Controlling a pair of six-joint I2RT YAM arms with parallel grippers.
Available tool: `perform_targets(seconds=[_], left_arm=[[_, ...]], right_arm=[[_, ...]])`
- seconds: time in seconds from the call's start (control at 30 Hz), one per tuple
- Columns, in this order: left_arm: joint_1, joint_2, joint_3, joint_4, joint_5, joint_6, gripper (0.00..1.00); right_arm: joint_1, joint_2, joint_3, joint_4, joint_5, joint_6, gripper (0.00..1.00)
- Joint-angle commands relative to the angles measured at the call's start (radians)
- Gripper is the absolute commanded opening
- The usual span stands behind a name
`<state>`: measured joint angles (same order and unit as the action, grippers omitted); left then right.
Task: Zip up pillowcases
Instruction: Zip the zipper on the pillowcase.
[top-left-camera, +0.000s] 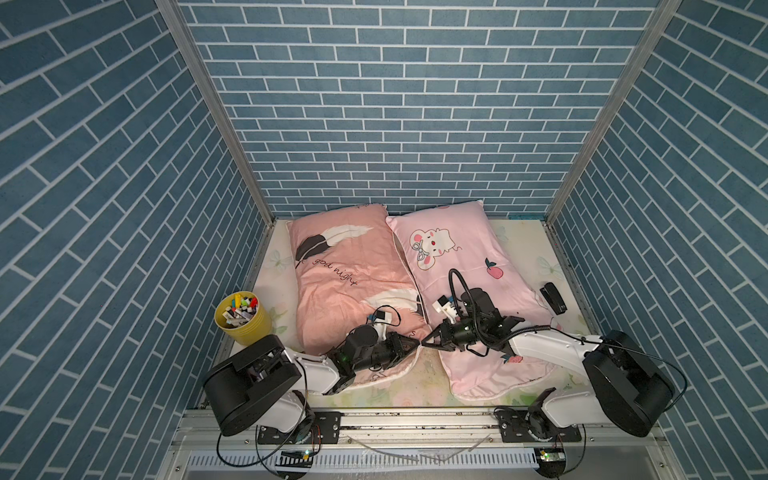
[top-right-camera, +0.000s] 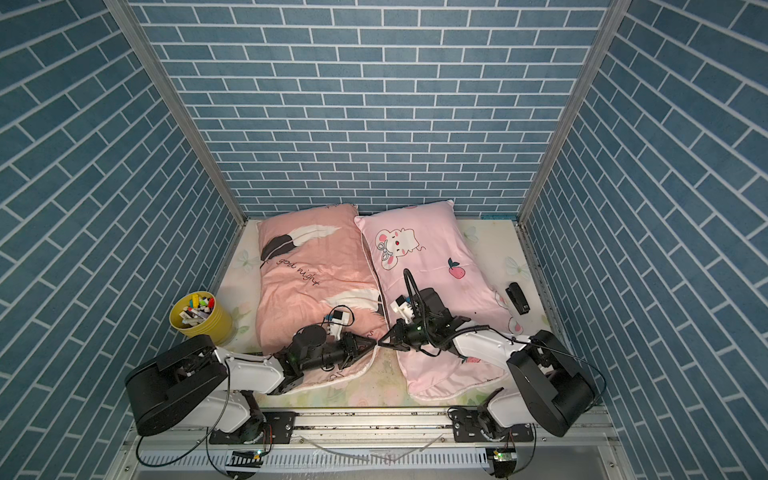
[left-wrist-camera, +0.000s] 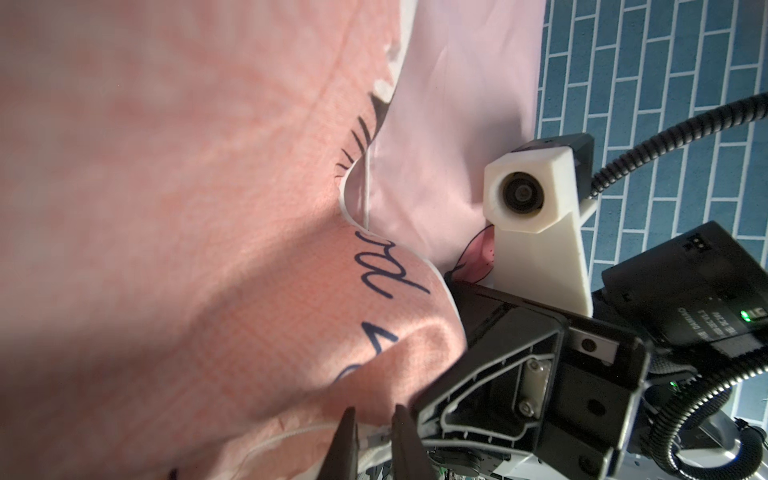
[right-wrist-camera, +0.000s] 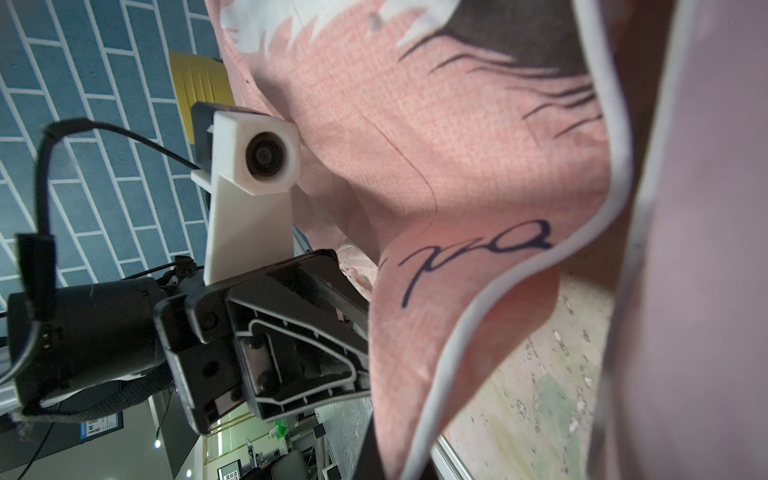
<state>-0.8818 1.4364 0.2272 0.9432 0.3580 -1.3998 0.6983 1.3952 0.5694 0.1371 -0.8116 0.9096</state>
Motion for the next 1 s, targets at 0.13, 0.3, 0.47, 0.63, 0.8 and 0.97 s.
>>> perform_targets(seconds=[0.13, 0.3, 0.47, 0.63, 0.8, 0.97], left_arm=[[-0.005, -0.007, -0.002, 0.003, -0.003, 0.010, 0.10], [-0.006, -0.003, 0.005, -0.001, 0.003, 0.011, 0.09], [-0.005, 0.010, 0.012, 0.001, 0.014, 0.019, 0.09], [-0.005, 0.012, 0.013, -0.008, 0.014, 0.023, 0.02], [-0.005, -0.011, 0.001, -0.053, 0.001, 0.030, 0.00], [-0.005, -0.068, 0.007, -0.163, -0.009, 0.054, 0.00]], right_arm=[[-0.008, 0.005, 0.009, -0.048, 0.035, -0.027, 0.00], [-0.008, 0.003, 0.013, -0.049, 0.037, -0.028, 0.00], [-0.008, 0.003, 0.015, -0.048, 0.037, -0.028, 0.00], [-0.008, 0.001, 0.016, -0.052, 0.037, -0.026, 0.00], [-0.007, -0.023, 0.030, -0.095, 0.054, -0.053, 0.00], [-0.009, -0.066, 0.070, -0.188, 0.090, -0.111, 0.00]])
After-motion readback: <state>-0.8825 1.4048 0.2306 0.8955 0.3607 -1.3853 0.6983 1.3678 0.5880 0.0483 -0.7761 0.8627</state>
